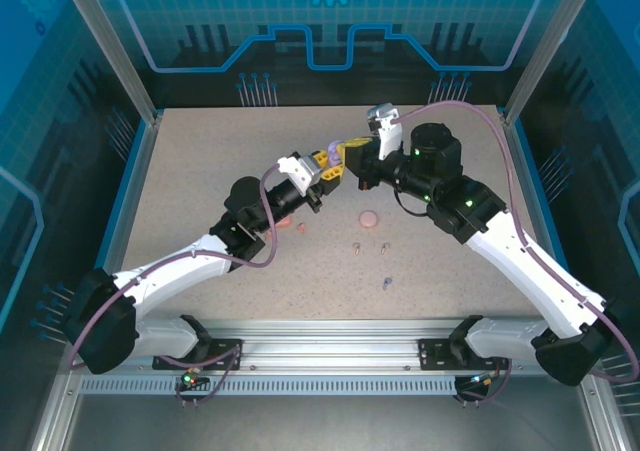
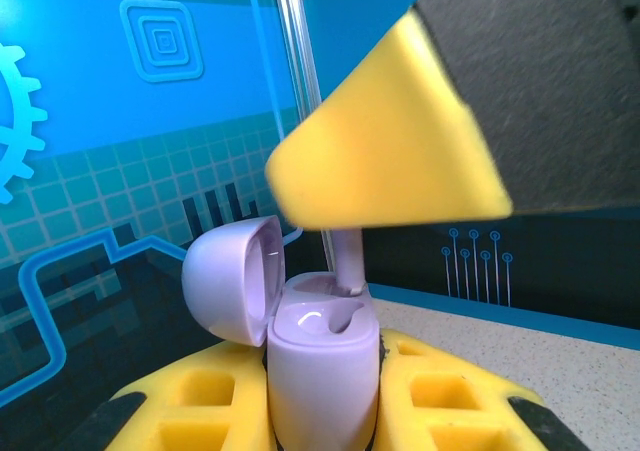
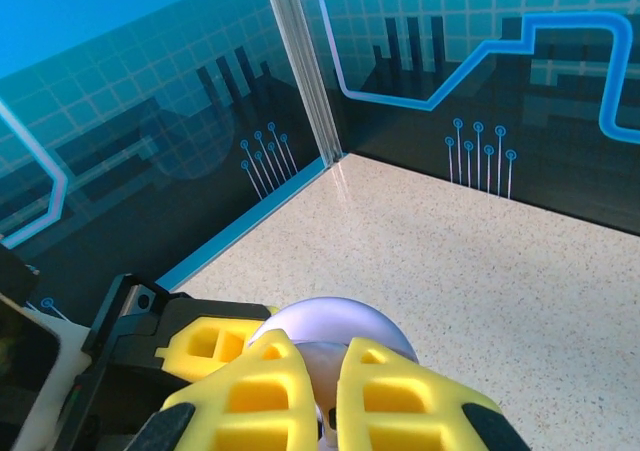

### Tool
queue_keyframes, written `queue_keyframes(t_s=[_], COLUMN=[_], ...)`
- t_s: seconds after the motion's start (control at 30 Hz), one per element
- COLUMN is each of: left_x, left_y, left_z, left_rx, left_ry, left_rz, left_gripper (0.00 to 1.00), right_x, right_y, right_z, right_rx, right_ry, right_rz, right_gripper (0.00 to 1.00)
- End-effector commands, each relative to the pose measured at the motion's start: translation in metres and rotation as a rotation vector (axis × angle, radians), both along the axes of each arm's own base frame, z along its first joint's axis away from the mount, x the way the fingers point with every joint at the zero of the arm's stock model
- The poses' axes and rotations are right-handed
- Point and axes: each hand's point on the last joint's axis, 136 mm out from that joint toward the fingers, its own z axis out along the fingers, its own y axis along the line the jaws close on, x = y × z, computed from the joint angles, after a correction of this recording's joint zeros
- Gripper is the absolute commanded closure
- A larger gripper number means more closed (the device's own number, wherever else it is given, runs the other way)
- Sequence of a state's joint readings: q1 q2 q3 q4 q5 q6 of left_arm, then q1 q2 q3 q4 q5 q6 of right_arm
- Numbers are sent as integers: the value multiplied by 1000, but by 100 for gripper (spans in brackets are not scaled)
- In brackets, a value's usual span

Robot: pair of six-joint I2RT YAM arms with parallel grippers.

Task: Insert wireless bluetooth earbuds into charging case

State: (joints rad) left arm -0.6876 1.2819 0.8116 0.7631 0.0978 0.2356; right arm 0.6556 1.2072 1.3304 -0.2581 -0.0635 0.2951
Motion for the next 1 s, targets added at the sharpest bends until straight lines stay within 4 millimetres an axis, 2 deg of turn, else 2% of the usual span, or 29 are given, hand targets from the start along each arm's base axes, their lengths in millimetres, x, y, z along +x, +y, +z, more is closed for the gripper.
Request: queue_keyframes(t_s=[0.0, 0.27, 0.63, 0.97], left_x=[-9, -9, -8, -9], left_y=[-1, -3, -4, -4], left_z=[28, 27, 25, 25], left_rx=[-46, -43, -39, -38], left_ry=[-55, -53, -49, -47], left_rz=[-25, -27, -27, -29], left_gripper=[100, 100, 100, 100], right_x=[0, -1, -7, -7], right_y=[7, 8, -9, 5], right_z=[20, 18, 41, 28], right_rx=[48, 47, 56, 55], right_ry=[-35, -32, -100, -56], right_rz=[22, 23, -26, 26], right_gripper=[97, 97, 98, 98])
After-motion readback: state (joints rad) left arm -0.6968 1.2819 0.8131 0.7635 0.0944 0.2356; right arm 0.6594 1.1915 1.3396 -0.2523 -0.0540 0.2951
